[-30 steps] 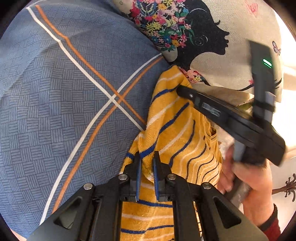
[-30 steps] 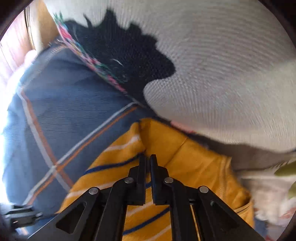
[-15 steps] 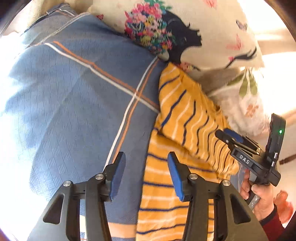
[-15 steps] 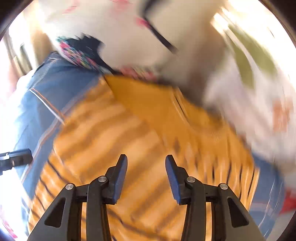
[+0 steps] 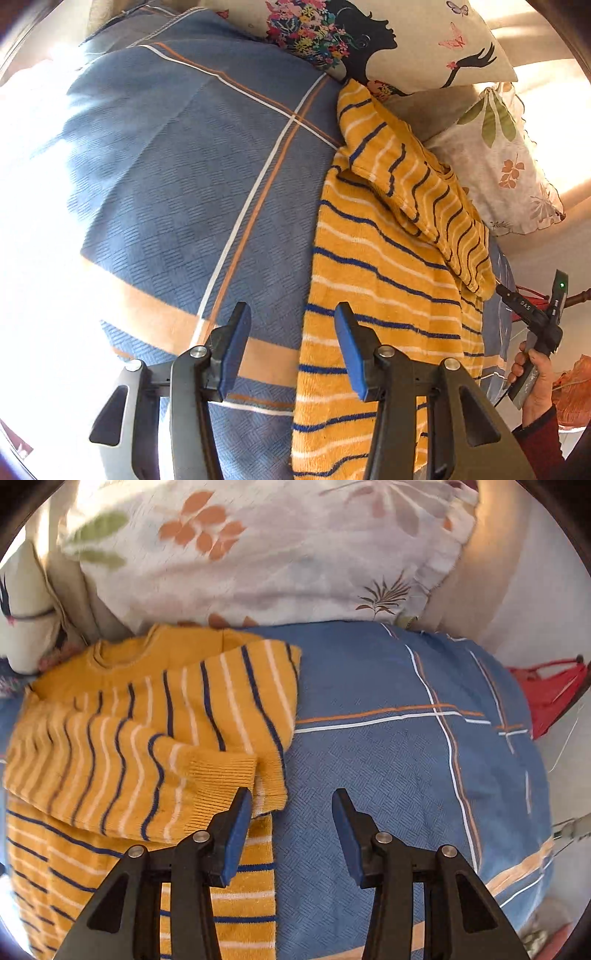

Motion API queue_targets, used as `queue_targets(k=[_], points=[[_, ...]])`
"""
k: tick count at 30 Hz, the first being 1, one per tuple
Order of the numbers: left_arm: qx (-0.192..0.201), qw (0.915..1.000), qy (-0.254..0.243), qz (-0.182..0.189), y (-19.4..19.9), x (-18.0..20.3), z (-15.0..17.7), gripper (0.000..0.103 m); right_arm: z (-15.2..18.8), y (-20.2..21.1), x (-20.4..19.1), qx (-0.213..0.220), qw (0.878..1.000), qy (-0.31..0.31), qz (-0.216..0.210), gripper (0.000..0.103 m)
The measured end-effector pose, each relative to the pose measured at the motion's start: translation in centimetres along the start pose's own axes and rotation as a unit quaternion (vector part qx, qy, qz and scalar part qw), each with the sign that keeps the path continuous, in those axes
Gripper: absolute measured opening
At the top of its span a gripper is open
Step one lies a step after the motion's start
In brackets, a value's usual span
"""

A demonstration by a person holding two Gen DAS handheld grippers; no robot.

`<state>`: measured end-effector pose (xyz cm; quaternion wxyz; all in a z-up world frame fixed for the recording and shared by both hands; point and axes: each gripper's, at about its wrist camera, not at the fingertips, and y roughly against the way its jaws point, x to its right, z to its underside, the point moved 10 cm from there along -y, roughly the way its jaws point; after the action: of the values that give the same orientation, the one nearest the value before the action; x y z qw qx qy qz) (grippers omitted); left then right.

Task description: Fold small clothes

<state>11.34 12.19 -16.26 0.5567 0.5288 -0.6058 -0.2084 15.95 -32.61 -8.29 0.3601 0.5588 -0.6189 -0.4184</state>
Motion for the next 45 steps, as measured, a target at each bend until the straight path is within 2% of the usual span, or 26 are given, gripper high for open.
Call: queue_targets(k=[3, 7, 8, 9, 11, 13, 15, 17, 18, 20, 21, 22, 23, 25, 26, 28, 30, 33, 35, 39, 43, 45], points=[[0.014, 0.9998, 0.010, -0.014, 1.4, -0.2, 1.0, 0.045, -0.5, 0.1, 0.0, 0.008, 0.999, 0.014, -0.040, 0.048], [0.033, 0.9987, 0.012, -0.036, 2.9, 0.4, 2.4, 0.045, -0.6, -2.0, -2.9, -0.004, 0.998, 0.043, -0.053, 0.048], [0.037, 0.9984, 0.015, -0.039, 3.3, 0.5, 2.7, 0.045, -0.4, -3.2, -4.2, -0.020, 0.996, 0.053, -0.064, 0.040], [0.041, 0.9981, 0.017, -0.043, 3.7, 0.7, 3.0, 0.046, -0.6, -3.9, -4.6, -0.025, 0.995, 0.063, -0.067, 0.028], [0.053, 0.9970, 0.020, -0.053, 4.6, 0.8, 3.4, 0.046, -1.3, -3.0, -4.8, -0.001, 0.995, 0.084, -0.058, 0.022], [0.064, 0.9955, 0.020, -0.067, 5.3, 0.6, 3.8, 0.047, -1.9, -2.3, -4.2, 0.014, 0.995, 0.078, -0.058, 0.017], [0.062, 0.9947, 0.022, -0.079, 5.2, 0.5, 4.3, 0.050, -2.4, -3.1, -2.6, 0.011, 0.997, 0.064, -0.034, 0.017], [0.046, 0.9948, 0.025, -0.087, 4.4, 0.1, 5.2, 0.050, -2.2, -4.8, -0.6, -0.013, 0.999, 0.046, -0.002, 0.018], [0.036, 0.9950, 0.026, -0.089, 3.9, 0.0, 5.6, 0.050, -1.8, -5.0, -0.2, -0.021, 0.999, 0.039, -0.006, 0.018], [0.024, 0.9952, 0.024, -0.091, 3.0, -0.1, 6.6, 0.050, -1.2, -3.5, -0.3, -0.010, 0.998, 0.020, -0.056, 0.019], [0.018, 0.9954, 0.023, -0.091, 2.5, -0.2, 6.9, 0.050, -0.6, -2.7, -0.4, -0.010, 0.997, 0.015, -0.080, 0.030], [0.012, 0.9958, 0.025, -0.087, 2.0, -0.2, 7.3, 0.050, 0.1, -1.9, -0.5, -0.013, 0.994, 0.009, -0.104, 0.046], [0.006, 0.9964, 0.029, -0.080, 1.5, -0.2, 7.6, 0.050, 1.3, -1.1, -0.8, -0.021, 0.990, 0.001, -0.136, 0.051], [-0.010, 0.9970, 0.035, -0.069, 0.5, -0.1, 8.2, 0.051, 3.8, 0.0, -1.3, -0.046, 0.981, -0.010, -0.188, 0.053], [-0.002, 0.9970, 0.031, -0.071, 0.5, 0.1, 8.2, 0.053, 5.3, 0.4, -1.6, -0.061, 0.977, -0.009, -0.204, 0.053], [-0.006, 0.9977, 0.021, -0.064, 0.3, 0.6, 8.4, 0.063, 8.3, 1.1, -1.8, -0.084, 0.972, -0.004, -0.218, 0.053], [-0.007, 0.9979, 0.017, -0.061, 0.3, 0.8, 8.6, 0.066, 11.5, 1.6, -2.2, -0.110, 0.964, -0.016, -0.243, 0.053], [-0.020, 0.9992, 0.023, -0.028, 0.5, 1.3, 9.4, 0.066, 14.9, 1.8, -3.3, -0.145, 0.939, -0.052, -0.307, 0.053], [-0.032, 0.9987, 0.038, 0.010, 0.8, 1.7, 10.2, 0.066, 17.1, 2.5, -4.4, -0.157, 0.922, -0.063, -0.349, 0.053], [-0.041, 0.9960, 0.063, 0.049, 1.4, 1.8, 12.1, 0.057, 19.3, 3.6, -5.5, -0.169, 0.901, -0.063, -0.394, 0.054], [-0.043, 0.9915, 0.085, 0.088, 1.9, 2.0, 13.7, 0.057, 21.0, 4.3, -6.6, -0.202, 0.867, -0.076, -0.449, 0.057], [-0.040, 0.9897, 0.091, 0.102, 2.2, 2.1, 14.3, 0.057, 21.8, 4.6, -7.2, -0.210, 0.857, -0.079, -0.464, 0.057]])
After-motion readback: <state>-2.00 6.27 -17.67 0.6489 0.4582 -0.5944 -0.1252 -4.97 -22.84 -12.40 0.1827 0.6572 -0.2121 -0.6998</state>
